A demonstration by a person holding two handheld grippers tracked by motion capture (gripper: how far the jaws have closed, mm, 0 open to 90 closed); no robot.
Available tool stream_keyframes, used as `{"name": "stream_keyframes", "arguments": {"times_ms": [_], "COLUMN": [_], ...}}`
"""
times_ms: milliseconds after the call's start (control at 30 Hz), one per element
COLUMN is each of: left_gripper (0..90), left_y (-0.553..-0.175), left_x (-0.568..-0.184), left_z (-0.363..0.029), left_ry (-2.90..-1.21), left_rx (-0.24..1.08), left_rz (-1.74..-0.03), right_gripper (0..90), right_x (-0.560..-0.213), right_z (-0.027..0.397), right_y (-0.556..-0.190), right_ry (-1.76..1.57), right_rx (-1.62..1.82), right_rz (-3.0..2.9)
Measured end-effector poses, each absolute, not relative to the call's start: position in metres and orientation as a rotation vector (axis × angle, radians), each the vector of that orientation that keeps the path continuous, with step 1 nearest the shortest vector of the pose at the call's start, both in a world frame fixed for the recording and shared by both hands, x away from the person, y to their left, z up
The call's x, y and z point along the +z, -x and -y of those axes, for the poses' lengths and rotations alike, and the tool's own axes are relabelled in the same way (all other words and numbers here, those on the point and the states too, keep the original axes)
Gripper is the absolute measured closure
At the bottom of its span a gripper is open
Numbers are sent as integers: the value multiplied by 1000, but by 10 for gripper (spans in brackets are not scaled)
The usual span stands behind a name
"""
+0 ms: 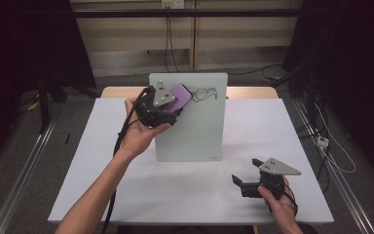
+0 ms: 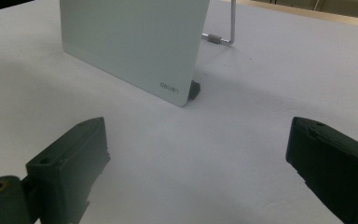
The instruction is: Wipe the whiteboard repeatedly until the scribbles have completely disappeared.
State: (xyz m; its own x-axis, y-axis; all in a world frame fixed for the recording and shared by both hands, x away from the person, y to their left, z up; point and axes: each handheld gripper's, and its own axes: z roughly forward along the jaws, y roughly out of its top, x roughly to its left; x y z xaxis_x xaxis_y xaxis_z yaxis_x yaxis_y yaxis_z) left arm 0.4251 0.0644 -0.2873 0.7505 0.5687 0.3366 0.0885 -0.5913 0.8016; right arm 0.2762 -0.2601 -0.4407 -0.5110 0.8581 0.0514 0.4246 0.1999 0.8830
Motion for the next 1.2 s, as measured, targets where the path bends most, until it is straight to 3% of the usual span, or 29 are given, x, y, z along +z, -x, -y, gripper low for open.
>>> {"name": "stream_keyframes", "arguments": {"times_ms": [567,1200], "left_gripper": [411,411], "left_y": [-416,-433], "left_x": [-311,-270], "left_z": [-45,-66], "left_ry": [-2133,-2037], "left_rx": [689,729], "left_rz": [-471,-545], "right_gripper": [53,53], "right_x": [-441,-441], "right_z": [261,261], "right_y": [-276,-276], "right_ry": [-1194,-1189], "right_rx": [1260,1264], "right_rz": [-2025,-2027]}}
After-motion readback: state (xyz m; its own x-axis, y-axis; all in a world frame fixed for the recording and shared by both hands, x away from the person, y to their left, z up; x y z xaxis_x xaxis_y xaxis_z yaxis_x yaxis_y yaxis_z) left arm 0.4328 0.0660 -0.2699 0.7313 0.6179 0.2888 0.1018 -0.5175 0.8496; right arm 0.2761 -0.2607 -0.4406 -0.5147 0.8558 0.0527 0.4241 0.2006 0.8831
